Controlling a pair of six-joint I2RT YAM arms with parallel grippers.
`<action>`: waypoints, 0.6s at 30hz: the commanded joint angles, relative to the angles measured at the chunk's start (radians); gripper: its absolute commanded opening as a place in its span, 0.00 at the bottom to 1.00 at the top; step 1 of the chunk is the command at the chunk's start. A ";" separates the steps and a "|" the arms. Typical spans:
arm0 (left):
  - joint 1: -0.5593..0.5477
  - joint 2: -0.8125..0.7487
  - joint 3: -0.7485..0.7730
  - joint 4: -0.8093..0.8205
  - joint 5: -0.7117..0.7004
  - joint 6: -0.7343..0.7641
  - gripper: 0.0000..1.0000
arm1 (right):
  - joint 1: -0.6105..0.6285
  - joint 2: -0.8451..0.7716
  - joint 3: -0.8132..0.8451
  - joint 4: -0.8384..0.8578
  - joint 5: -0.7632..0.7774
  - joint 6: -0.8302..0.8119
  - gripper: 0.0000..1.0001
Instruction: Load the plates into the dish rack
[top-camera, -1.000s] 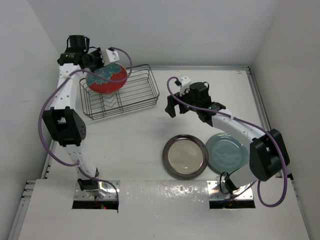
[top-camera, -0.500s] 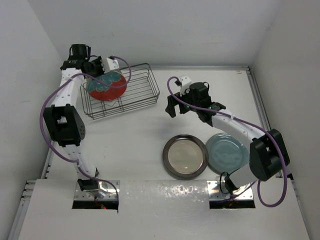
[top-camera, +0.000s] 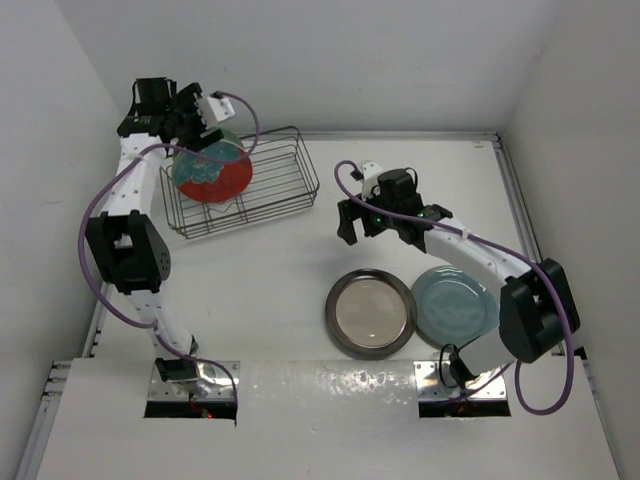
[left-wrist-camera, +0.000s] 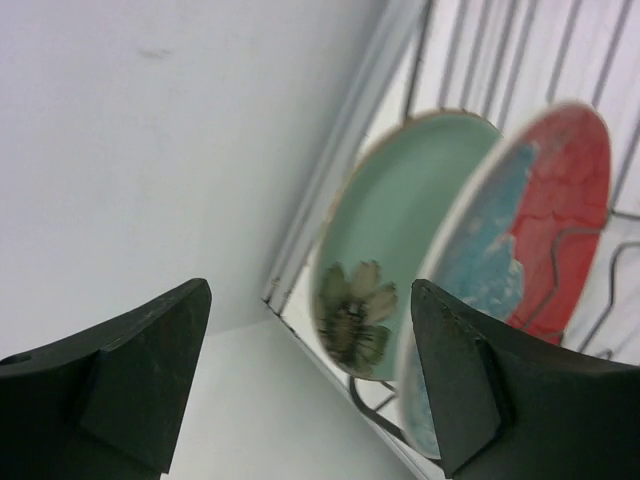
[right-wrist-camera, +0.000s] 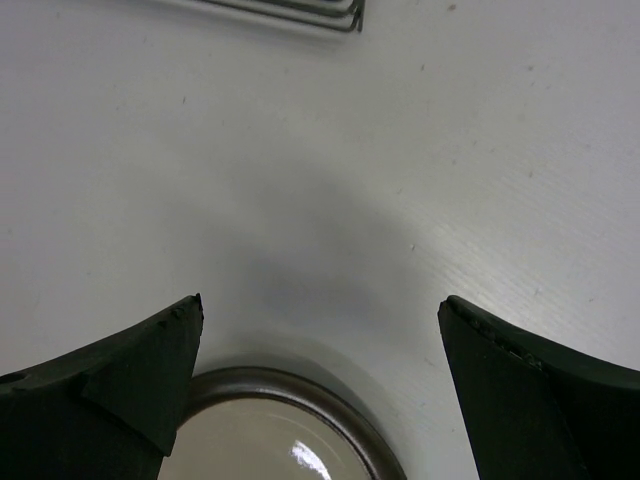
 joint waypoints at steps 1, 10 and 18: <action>-0.002 -0.098 0.110 0.051 0.049 -0.156 0.79 | -0.049 -0.039 -0.049 -0.089 -0.063 -0.027 0.99; -0.096 -0.224 0.062 -0.234 0.080 -0.297 0.79 | -0.163 0.085 -0.124 -0.266 -0.237 -0.226 0.94; -0.359 -0.409 -0.239 -0.303 -0.060 -0.309 0.78 | -0.169 0.265 0.029 -0.526 -0.256 -0.545 0.92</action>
